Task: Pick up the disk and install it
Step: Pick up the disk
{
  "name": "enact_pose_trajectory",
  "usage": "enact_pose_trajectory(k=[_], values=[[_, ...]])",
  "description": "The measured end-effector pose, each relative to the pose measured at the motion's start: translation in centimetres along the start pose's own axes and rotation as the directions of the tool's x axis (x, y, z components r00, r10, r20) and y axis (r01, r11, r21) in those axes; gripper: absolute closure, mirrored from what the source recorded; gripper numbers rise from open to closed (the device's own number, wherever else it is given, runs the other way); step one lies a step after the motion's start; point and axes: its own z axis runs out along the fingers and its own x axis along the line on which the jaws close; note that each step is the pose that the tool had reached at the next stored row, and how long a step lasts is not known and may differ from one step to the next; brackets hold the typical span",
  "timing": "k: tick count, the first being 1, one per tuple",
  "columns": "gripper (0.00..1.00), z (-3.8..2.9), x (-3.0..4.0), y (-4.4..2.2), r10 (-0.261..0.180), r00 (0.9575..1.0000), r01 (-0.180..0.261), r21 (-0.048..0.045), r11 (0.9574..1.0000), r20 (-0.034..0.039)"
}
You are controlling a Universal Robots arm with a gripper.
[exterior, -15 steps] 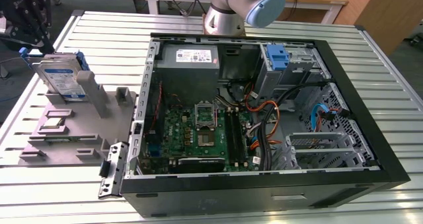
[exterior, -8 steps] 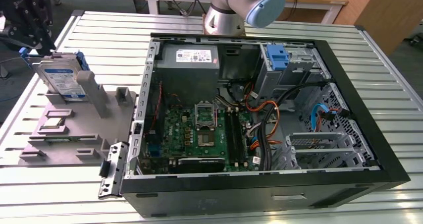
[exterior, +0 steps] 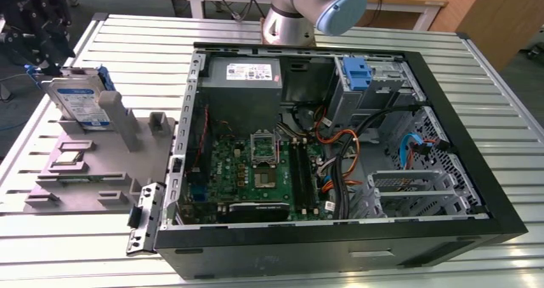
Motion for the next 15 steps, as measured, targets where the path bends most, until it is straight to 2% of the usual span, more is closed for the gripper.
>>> enact_pose_trajectory(k=[15], values=[[0.47,1.07,-0.01,0.06,-0.052,0.9986,0.052,0.0031,0.9986,-0.0021]])
